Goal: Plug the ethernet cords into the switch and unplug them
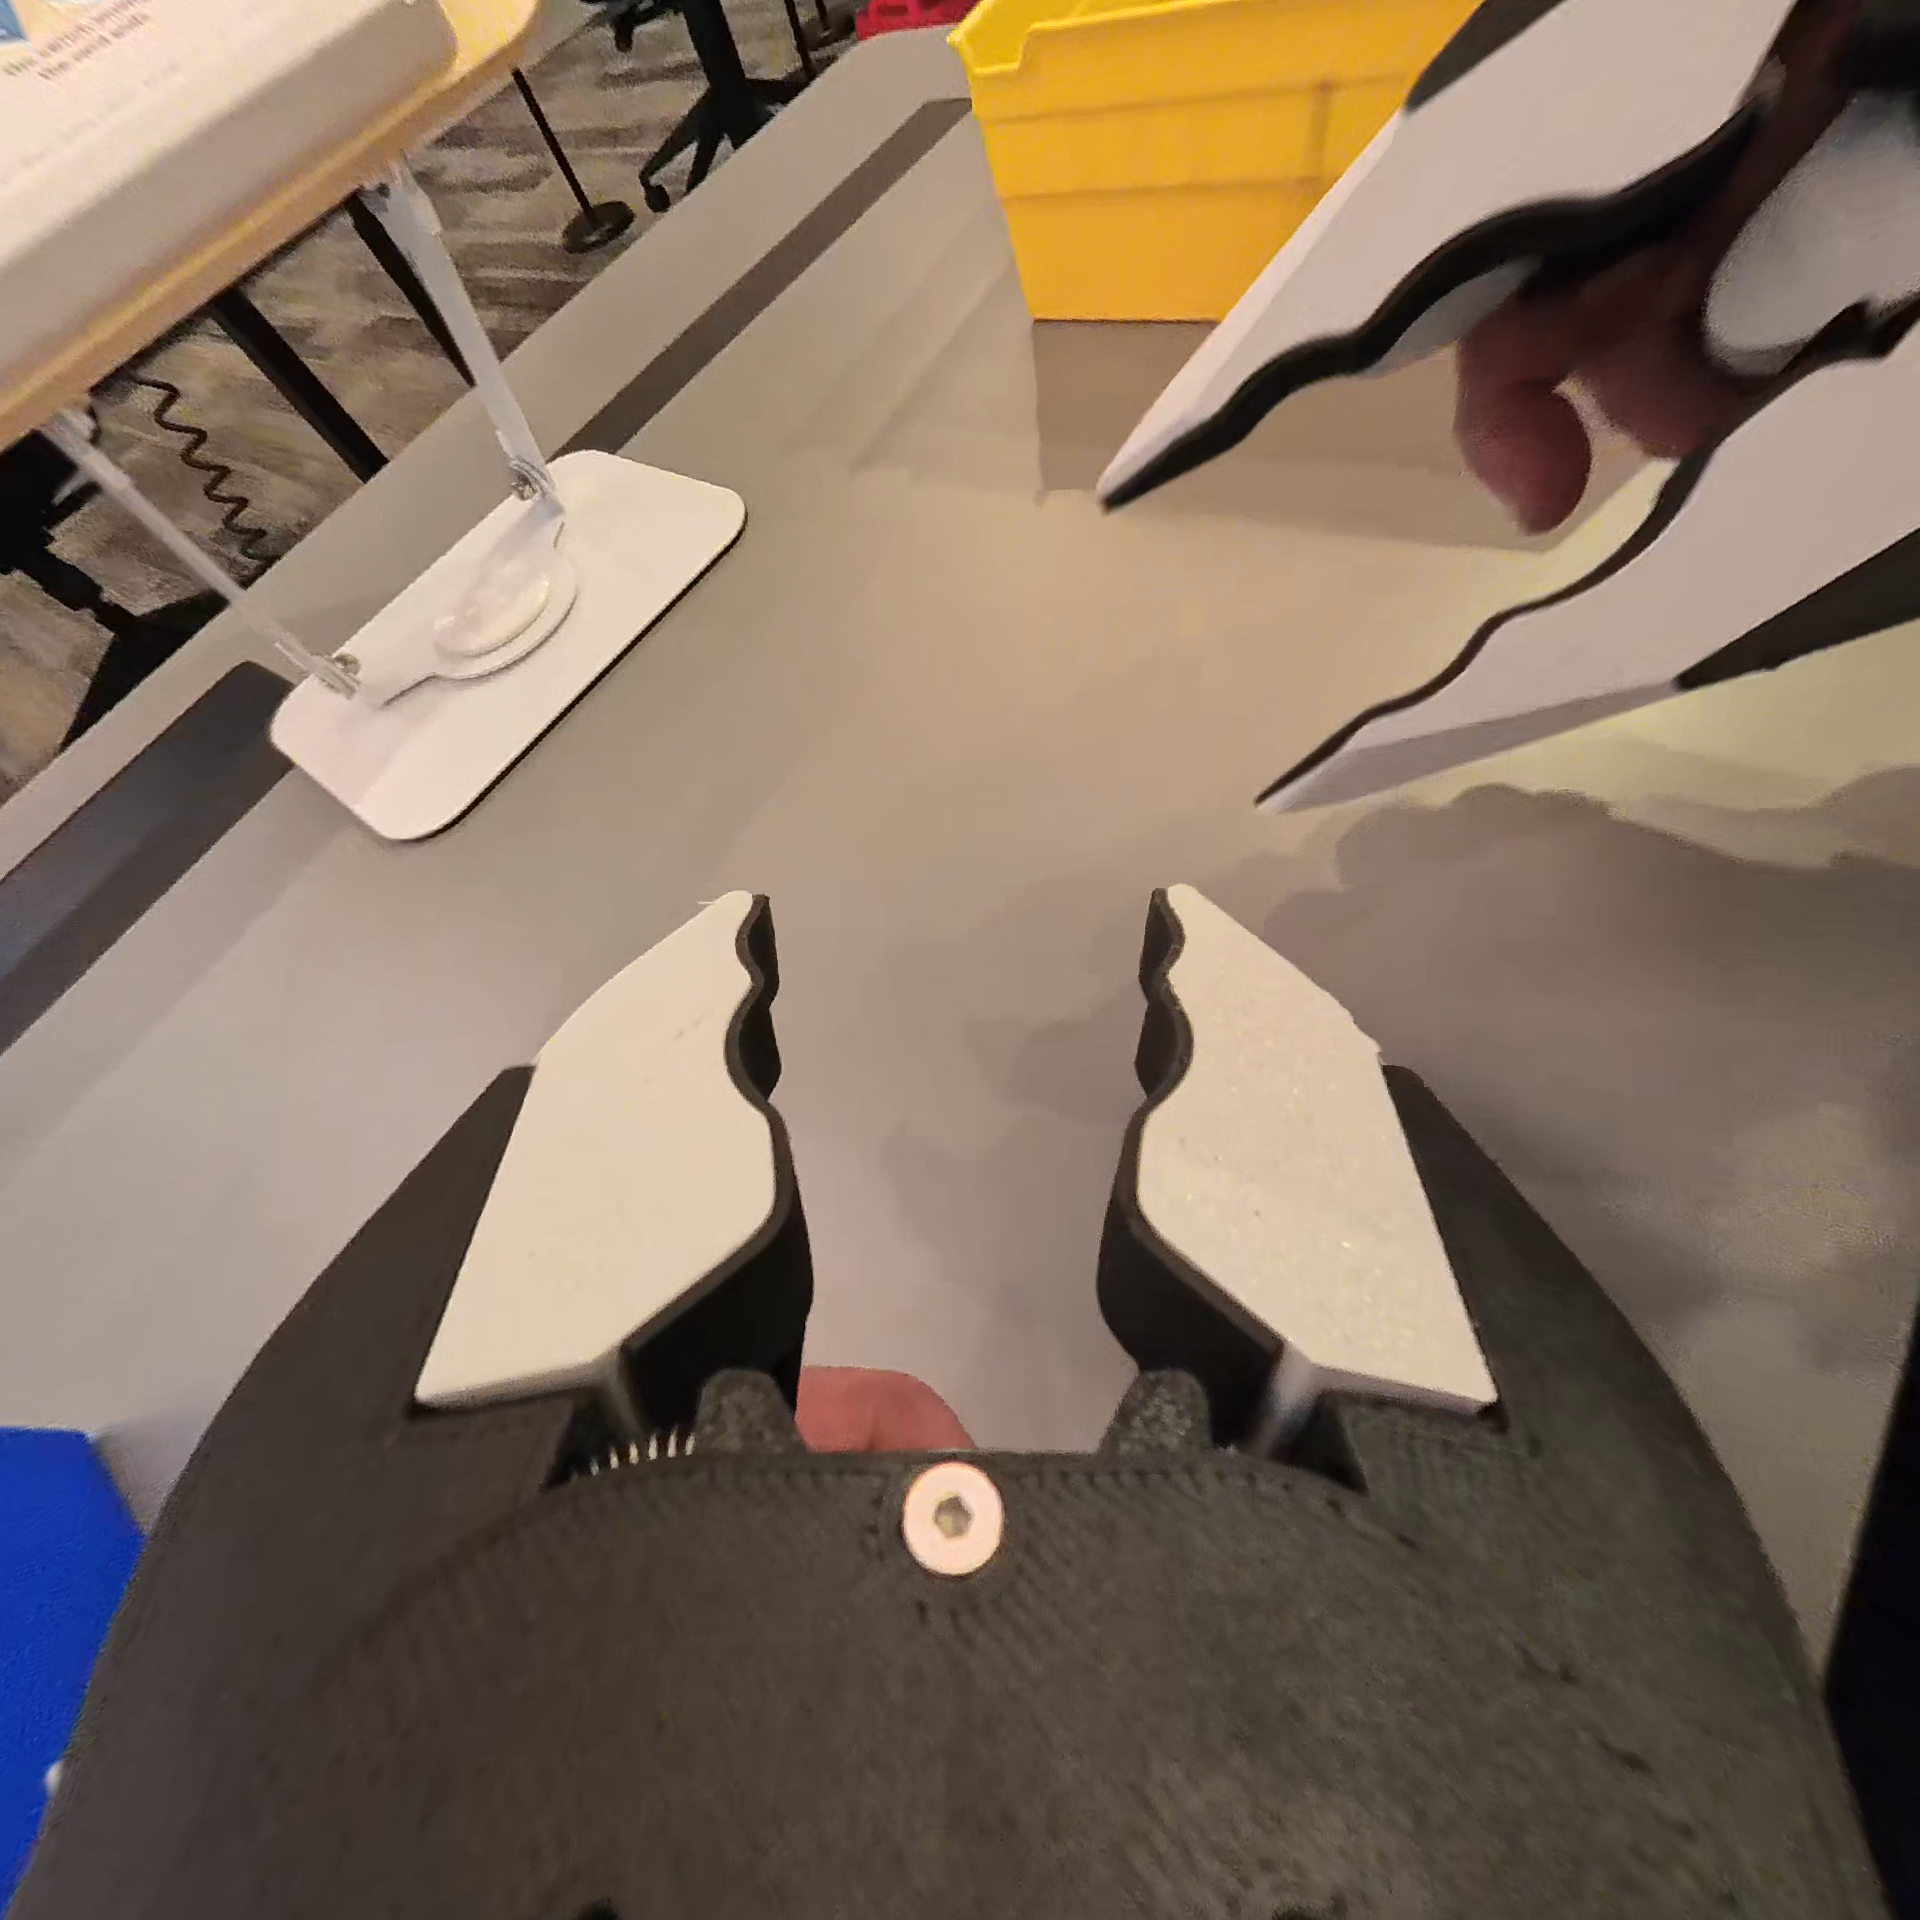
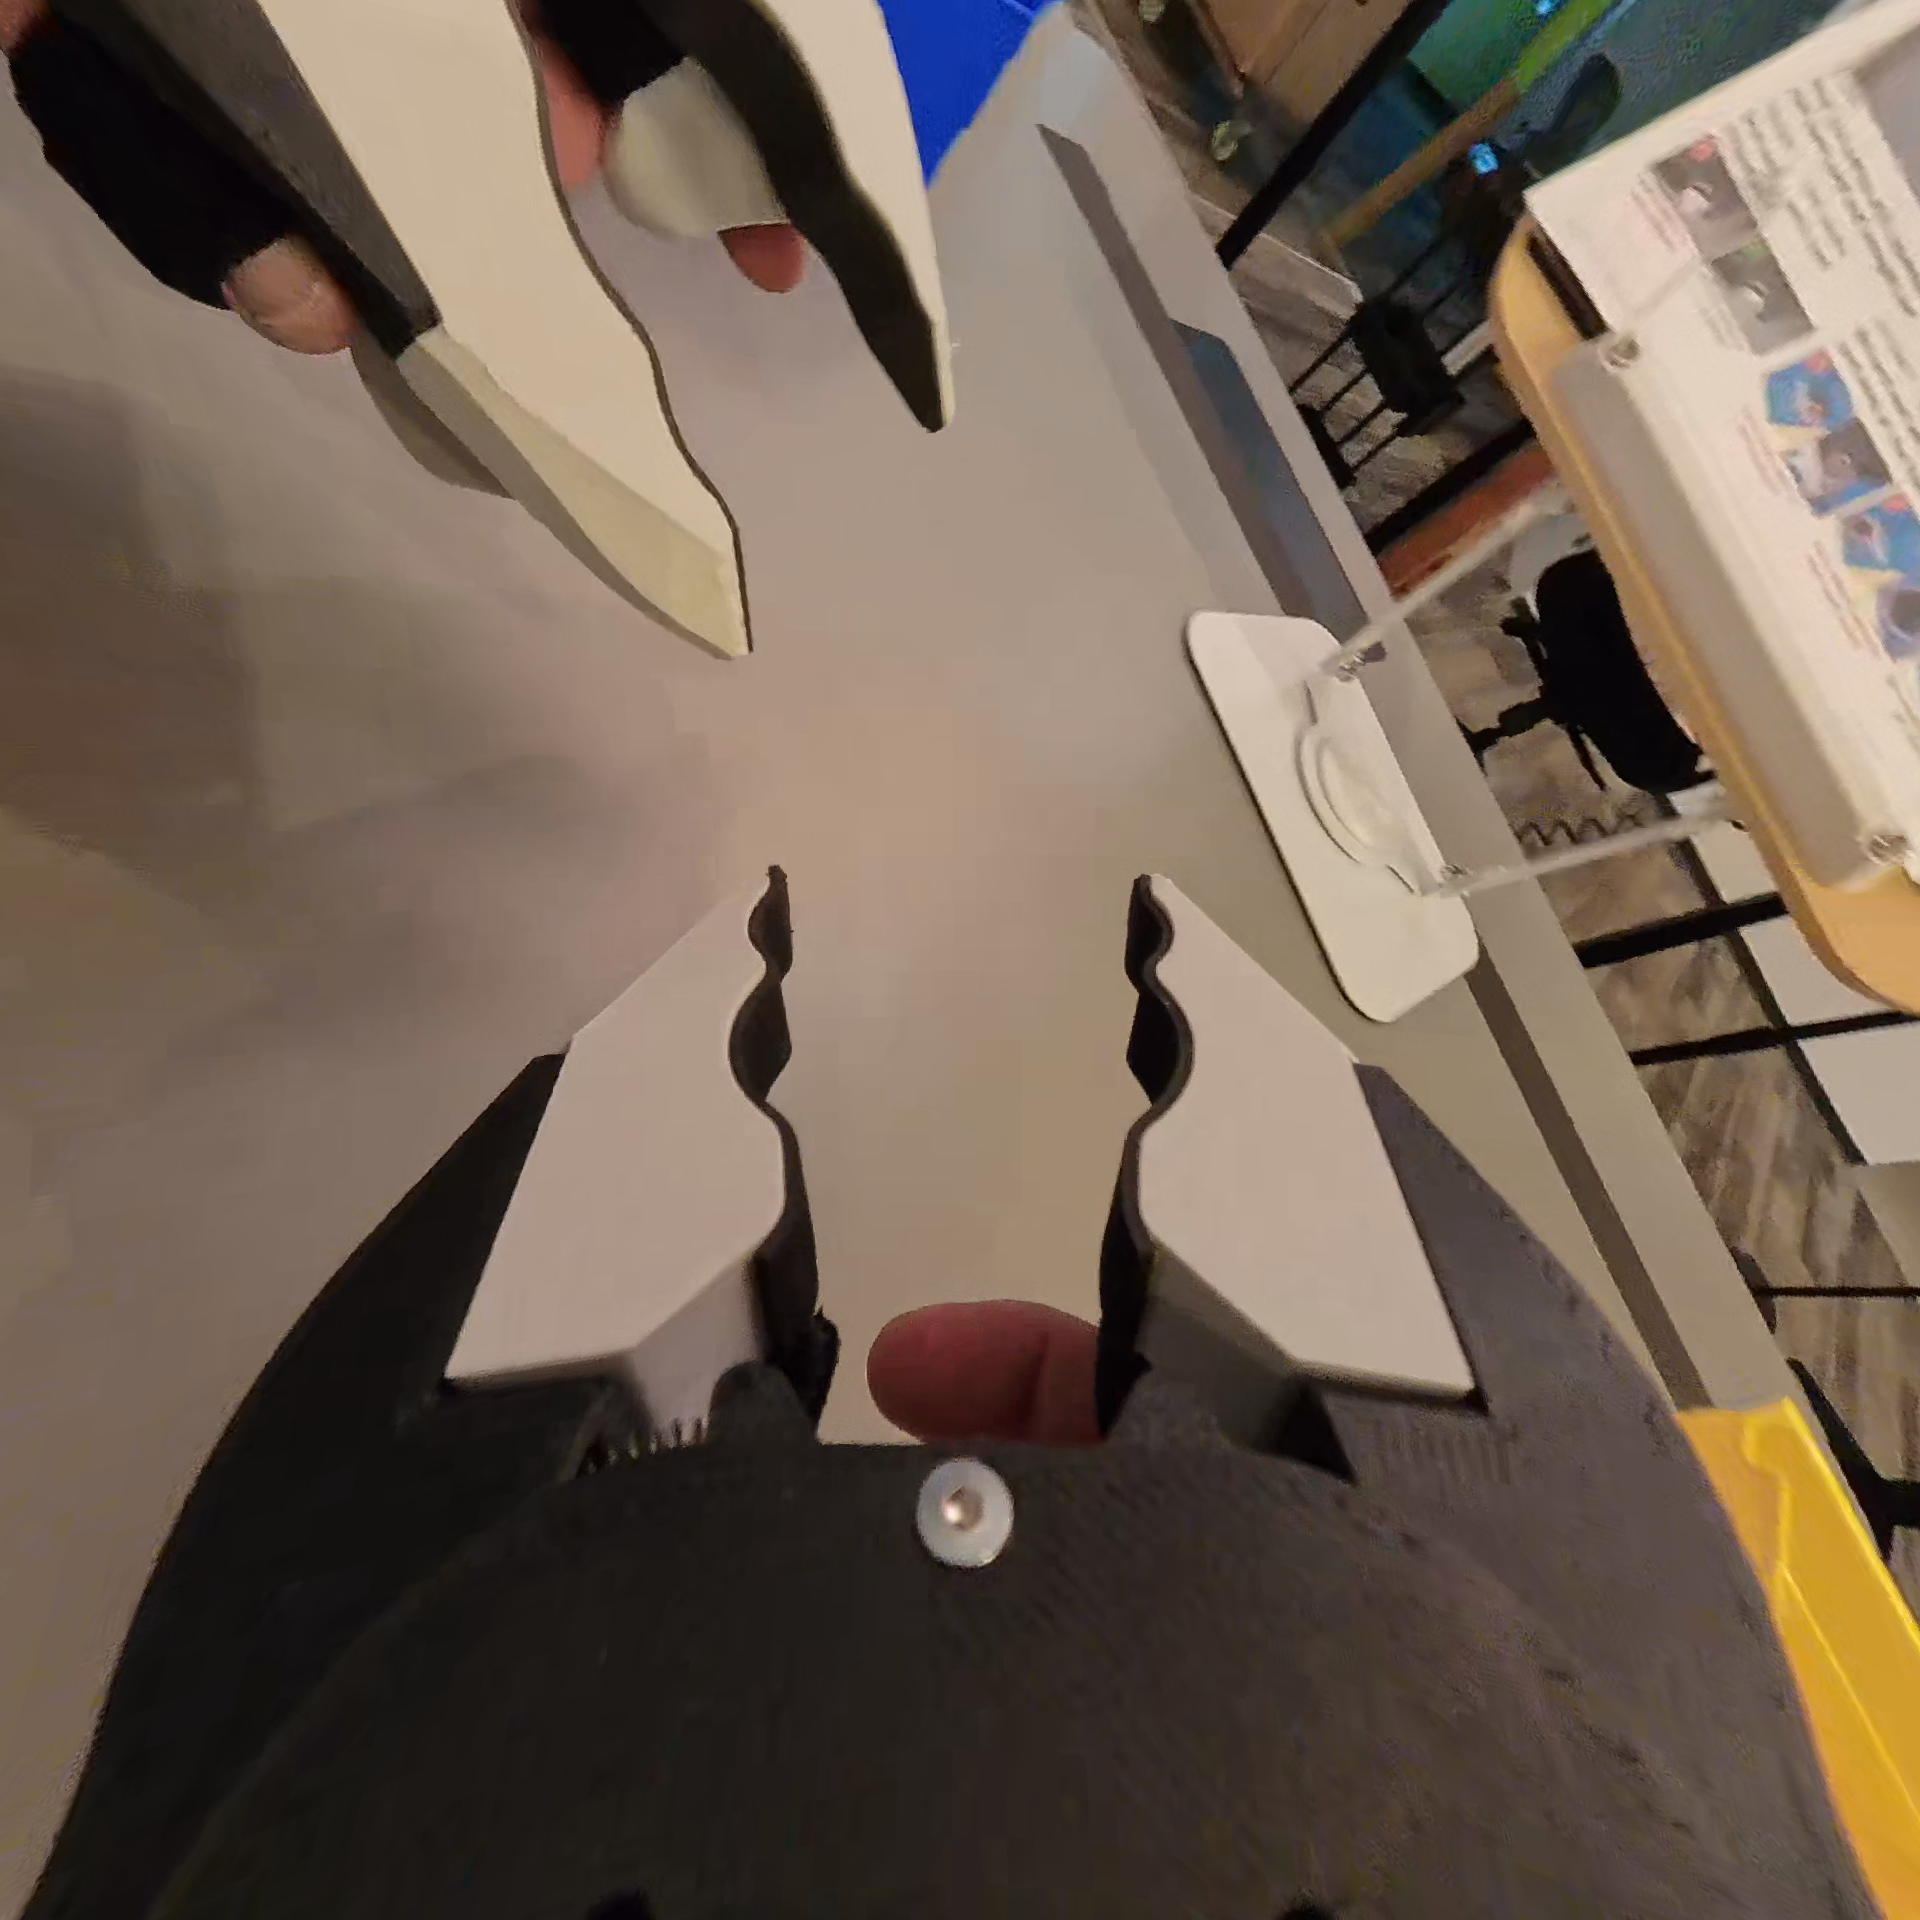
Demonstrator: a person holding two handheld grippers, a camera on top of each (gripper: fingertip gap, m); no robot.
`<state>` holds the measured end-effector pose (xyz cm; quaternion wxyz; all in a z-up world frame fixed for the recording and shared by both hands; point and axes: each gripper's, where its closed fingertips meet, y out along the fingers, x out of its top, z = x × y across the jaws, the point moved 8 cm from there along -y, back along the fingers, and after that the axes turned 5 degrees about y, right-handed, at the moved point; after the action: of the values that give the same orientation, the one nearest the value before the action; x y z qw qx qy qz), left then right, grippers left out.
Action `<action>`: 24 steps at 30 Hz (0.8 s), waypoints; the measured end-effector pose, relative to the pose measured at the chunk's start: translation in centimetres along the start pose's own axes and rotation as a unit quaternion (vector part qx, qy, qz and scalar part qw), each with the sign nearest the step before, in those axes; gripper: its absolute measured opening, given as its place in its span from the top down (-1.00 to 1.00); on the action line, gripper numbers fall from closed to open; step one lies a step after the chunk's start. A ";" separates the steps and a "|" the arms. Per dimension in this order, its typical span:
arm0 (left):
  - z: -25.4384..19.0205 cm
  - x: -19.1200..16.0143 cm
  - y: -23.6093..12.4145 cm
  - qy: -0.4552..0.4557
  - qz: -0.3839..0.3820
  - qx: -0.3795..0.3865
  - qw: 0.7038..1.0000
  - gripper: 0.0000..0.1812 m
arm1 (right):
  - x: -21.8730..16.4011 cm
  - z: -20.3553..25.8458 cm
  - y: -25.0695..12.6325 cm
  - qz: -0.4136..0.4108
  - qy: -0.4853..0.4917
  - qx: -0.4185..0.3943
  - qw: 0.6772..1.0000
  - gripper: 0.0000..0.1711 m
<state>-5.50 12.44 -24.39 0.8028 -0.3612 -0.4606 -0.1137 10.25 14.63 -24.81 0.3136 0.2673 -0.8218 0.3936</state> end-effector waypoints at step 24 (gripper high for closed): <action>5.0 -4.7 -9.4 -0.009 0.071 0.193 0.979 0.01 | 3.6 2.0 8.5 0.000 0.007 0.110 0.994 0.19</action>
<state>-16.23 8.43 -22.19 0.8593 -0.2318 -0.4543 0.0377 1.44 17.01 -27.28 0.2876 0.2974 -0.7715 0.4833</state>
